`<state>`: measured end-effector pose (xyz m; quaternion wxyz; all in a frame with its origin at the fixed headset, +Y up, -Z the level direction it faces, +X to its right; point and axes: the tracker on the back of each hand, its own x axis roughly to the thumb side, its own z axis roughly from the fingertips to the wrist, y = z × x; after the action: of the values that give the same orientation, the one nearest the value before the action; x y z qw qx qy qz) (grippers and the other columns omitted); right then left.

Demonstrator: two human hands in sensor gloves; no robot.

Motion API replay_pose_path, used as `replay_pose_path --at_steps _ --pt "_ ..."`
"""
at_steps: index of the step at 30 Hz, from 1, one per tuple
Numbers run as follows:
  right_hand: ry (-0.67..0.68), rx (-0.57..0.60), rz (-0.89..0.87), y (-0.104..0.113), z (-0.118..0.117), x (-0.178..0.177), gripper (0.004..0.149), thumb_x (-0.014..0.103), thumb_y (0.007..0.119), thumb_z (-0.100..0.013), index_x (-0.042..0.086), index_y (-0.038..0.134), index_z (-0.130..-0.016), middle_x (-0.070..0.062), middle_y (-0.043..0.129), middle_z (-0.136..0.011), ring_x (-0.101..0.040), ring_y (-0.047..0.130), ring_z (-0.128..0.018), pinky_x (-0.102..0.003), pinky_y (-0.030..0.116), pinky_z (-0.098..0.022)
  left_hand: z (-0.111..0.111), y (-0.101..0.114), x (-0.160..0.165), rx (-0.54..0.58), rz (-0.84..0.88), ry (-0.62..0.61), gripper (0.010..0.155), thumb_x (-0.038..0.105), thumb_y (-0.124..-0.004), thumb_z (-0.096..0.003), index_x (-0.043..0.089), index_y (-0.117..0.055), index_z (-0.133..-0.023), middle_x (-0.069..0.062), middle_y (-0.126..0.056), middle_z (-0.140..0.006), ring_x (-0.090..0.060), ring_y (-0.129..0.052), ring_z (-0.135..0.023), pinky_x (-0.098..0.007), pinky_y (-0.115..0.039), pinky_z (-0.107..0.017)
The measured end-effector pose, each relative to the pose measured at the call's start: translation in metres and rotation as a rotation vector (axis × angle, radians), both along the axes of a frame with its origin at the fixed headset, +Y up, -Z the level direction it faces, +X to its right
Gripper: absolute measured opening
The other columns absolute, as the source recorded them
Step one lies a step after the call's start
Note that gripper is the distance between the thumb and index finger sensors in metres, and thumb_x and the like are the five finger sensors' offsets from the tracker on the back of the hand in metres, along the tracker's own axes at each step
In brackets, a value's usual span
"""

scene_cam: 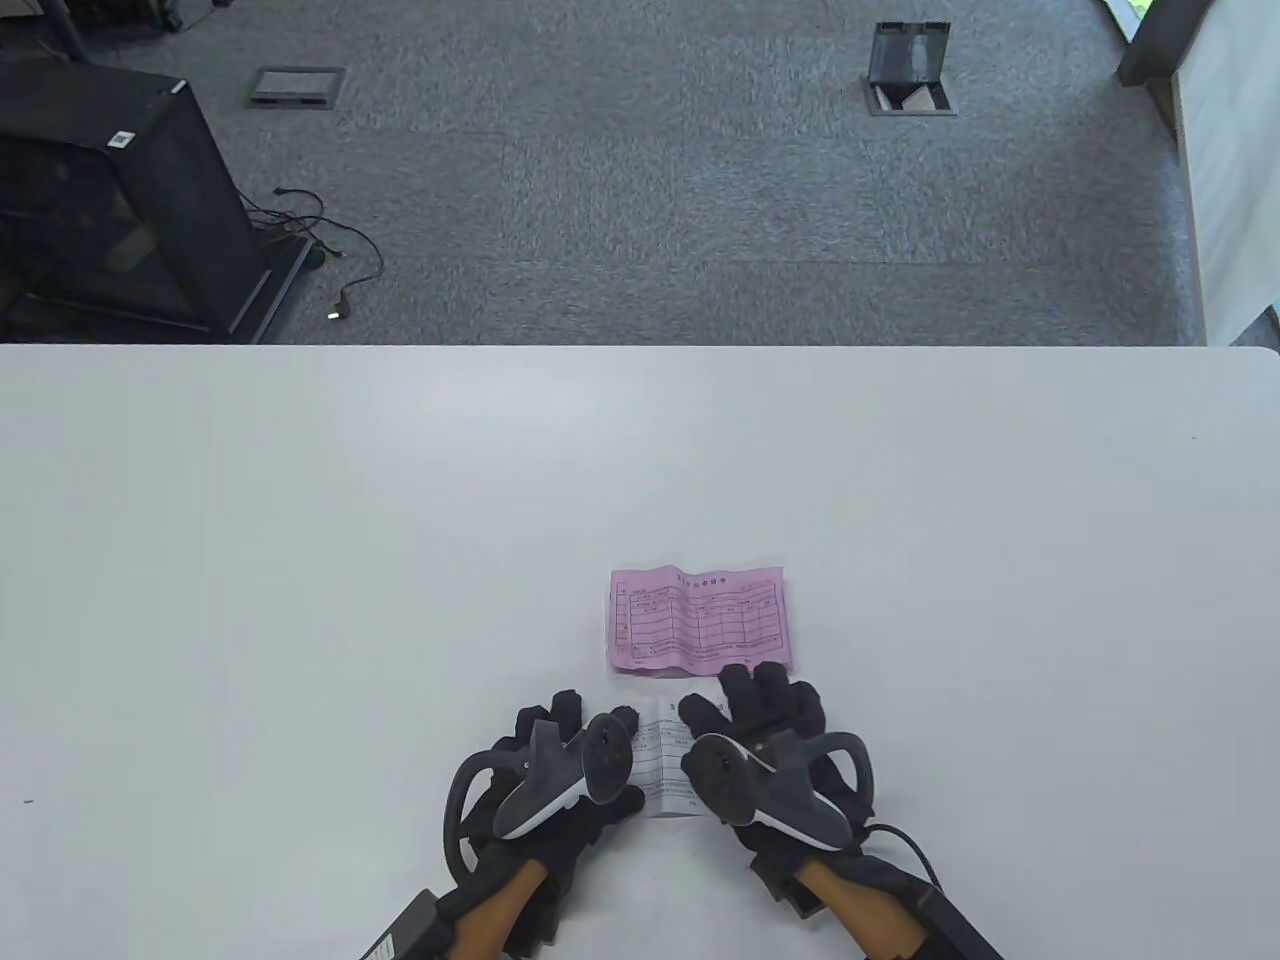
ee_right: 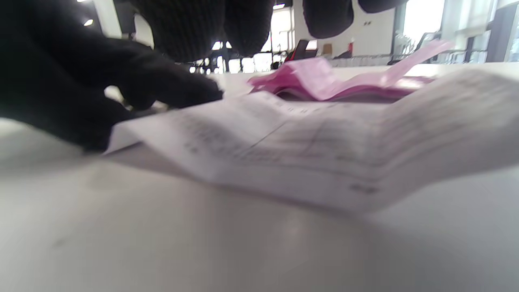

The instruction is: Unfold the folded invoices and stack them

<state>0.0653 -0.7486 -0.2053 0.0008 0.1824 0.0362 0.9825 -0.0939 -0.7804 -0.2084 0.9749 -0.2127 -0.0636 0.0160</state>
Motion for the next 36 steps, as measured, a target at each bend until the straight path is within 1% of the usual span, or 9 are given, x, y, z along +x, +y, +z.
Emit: replay_pose_path --at_steps 3,6,7,8,10,13,26,32,36 --pt "0.029 -0.030 0.068 -0.013 -0.002 -0.018 0.058 0.050 0.068 -0.048 0.033 0.057 -0.102 -0.020 0.044 -0.113 -0.054 0.036 -0.101 -0.073 0.039 -0.068 0.000 0.000 0.000 -0.003 -0.001 -0.002 0.078 0.061 -0.070 -0.0416 0.047 -0.035 -0.110 -0.011 -0.020 -0.121 -0.040 -0.027 -0.104 -0.054 -0.047 -0.072" --pt "0.018 -0.061 0.100 -0.023 -0.005 -0.018 0.059 0.049 0.070 -0.047 0.031 0.058 -0.102 -0.020 0.045 -0.112 -0.054 0.038 -0.100 -0.072 0.039 -0.068 0.000 0.000 0.000 -0.005 -0.001 -0.003 0.078 0.062 -0.070 -0.0417 0.047 -0.034 -0.110 -0.011 -0.019 -0.121 -0.040 -0.026 -0.104 -0.053 -0.046 -0.072" --pt "0.012 -0.066 0.103 -0.023 -0.006 -0.014 0.059 0.050 0.068 -0.047 0.033 0.055 -0.102 -0.019 0.046 -0.112 -0.054 0.040 -0.100 -0.072 0.041 -0.067 -0.001 0.000 0.000 -0.007 0.001 -0.001 0.078 0.062 -0.070 -0.0417 0.047 -0.035 -0.110 -0.011 -0.019 -0.121 -0.039 -0.026 -0.104 -0.053 -0.046 -0.072" --pt "0.004 -0.074 0.060 -0.024 -0.007 -0.011 0.059 0.049 0.069 -0.047 0.032 0.056 -0.102 -0.019 0.047 -0.112 -0.054 0.040 -0.099 -0.072 0.041 -0.067 -0.001 0.000 0.000 -0.008 0.003 0.000 0.078 0.062 -0.070 -0.0417 0.048 -0.035 -0.110 -0.011 -0.019 -0.121 -0.039 -0.026 -0.104 -0.053 -0.046 -0.072" --pt "-0.019 -0.091 0.079 -0.023 -0.008 -0.005 0.059 0.048 0.070 -0.047 0.033 0.056 -0.102 -0.019 0.046 -0.112 -0.054 0.040 -0.100 -0.072 0.040 -0.067 -0.001 0.000 0.000 -0.009 0.001 0.000 0.078 0.062 -0.070 -0.0417 0.048 -0.035 -0.110 -0.011 -0.019 -0.121 -0.040 -0.026 -0.104 -0.053 -0.046 -0.072" --pt "-0.039 -0.065 0.097 -0.022 -0.009 0.007 0.059 0.049 0.070 -0.046 0.032 0.058 -0.101 -0.019 0.048 -0.112 -0.054 0.041 -0.099 -0.072 0.041 -0.067 -0.001 0.000 0.000 -0.008 0.002 0.001 0.078 0.062 -0.070 -0.0418 0.048 -0.035 -0.110 -0.011 -0.019 -0.121 -0.039 -0.026 -0.104 -0.053 -0.046 -0.072" --pt "-0.179 -0.084 0.065 -0.024 -0.012 0.082 0.058 0.048 0.071 -0.046 0.033 0.059 -0.100 -0.019 0.049 -0.111 -0.054 0.042 -0.099 -0.072 0.042 -0.067 -0.002 -0.001 -0.001 -0.013 0.004 0.007 0.078 0.062 -0.070 -0.0417 0.048 -0.034 -0.110 -0.011 -0.018 -0.121 -0.039 -0.026 -0.104 -0.053 -0.046 -0.072" --pt "-0.224 -0.089 0.051 -0.024 -0.011 0.104 0.057 0.048 0.072 -0.046 0.033 0.059 -0.100 -0.019 0.050 -0.111 -0.054 0.043 -0.099 -0.072 0.042 -0.067 -0.002 -0.001 -0.001 -0.012 0.005 0.015 0.080 0.062 -0.069 -0.0415 0.047 -0.033 -0.111 -0.011 -0.017 -0.121 -0.039 -0.026 -0.104 -0.053 -0.046 -0.072" --pt "-0.240 -0.102 0.026 -0.025 -0.011 0.107 0.057 0.048 0.072 -0.046 0.034 0.058 -0.100 -0.019 0.050 -0.111 -0.054 0.043 -0.099 -0.072 0.042 -0.067 -0.003 -0.001 -0.002 -0.017 0.013 0.026 0.080 0.063 -0.070 -0.0417 0.047 -0.033 -0.111 -0.011 -0.017 -0.121 -0.038 -0.025 -0.103 -0.052 -0.046 -0.071"
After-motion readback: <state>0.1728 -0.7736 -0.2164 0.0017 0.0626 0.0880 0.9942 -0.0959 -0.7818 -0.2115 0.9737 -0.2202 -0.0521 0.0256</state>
